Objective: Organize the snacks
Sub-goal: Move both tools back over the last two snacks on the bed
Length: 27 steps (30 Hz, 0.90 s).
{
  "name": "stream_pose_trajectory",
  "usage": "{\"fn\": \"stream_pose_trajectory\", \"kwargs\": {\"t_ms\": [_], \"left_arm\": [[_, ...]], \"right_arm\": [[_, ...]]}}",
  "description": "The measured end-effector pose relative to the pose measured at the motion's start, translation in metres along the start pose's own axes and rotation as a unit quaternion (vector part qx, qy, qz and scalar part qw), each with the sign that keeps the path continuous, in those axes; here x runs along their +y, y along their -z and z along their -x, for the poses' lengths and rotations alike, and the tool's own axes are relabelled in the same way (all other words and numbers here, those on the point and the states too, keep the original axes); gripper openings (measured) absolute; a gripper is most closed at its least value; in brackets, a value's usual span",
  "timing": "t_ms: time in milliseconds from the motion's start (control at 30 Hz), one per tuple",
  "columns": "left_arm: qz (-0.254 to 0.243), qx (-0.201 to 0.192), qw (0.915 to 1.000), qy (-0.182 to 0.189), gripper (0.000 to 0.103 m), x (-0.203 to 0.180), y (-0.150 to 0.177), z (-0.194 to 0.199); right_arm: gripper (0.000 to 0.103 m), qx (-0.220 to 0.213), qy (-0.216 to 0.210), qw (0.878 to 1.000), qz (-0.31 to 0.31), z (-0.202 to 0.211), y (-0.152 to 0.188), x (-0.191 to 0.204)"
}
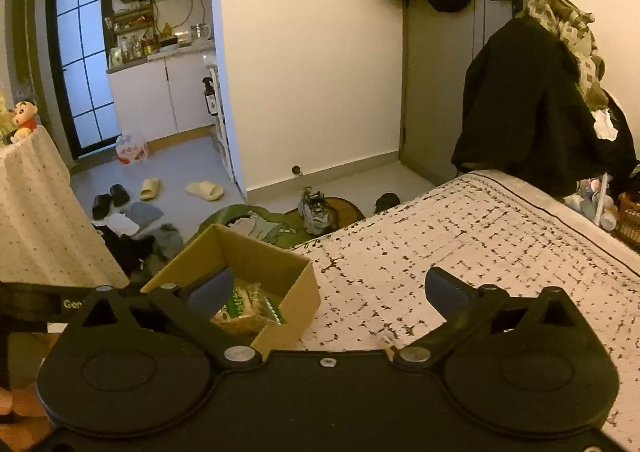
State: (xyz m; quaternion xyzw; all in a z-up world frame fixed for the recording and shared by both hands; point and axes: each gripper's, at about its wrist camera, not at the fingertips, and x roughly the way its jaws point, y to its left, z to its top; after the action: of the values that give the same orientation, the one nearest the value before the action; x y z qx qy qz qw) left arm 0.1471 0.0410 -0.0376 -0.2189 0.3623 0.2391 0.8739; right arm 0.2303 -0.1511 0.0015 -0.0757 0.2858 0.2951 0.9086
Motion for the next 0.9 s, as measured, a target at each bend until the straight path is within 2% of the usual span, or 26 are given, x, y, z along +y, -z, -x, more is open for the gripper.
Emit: {"fn": "stream_pose_trajectory", "kwargs": {"t_ms": [200, 300, 433, 900], "left_arm": [[-0.015, -0.005, 0.9999, 0.003, 0.088, -0.009, 0.005, 0.008], [-0.035, -0.021, 0.9991, -0.008, 0.093, -0.018, 0.007, 0.013], [-0.041, -0.027, 0.9988, 0.002, 0.103, -0.027, 0.010, 0.015], [-0.072, -0.039, 0.9959, 0.039, 0.103, -0.070, 0.016, 0.017]], "right_arm": [[0.103, 0.000, 0.015, 1.000, 0.007, 0.016, -0.002, -0.016], [0.103, 0.003, 0.026, 1.000, 0.011, 0.019, -0.001, -0.022], [0.103, 0.006, 0.028, 1.000, 0.008, 0.024, 0.000, -0.030], [0.103, 0.009, 0.047, 0.998, -0.033, 0.036, 0.003, -0.071]]}}
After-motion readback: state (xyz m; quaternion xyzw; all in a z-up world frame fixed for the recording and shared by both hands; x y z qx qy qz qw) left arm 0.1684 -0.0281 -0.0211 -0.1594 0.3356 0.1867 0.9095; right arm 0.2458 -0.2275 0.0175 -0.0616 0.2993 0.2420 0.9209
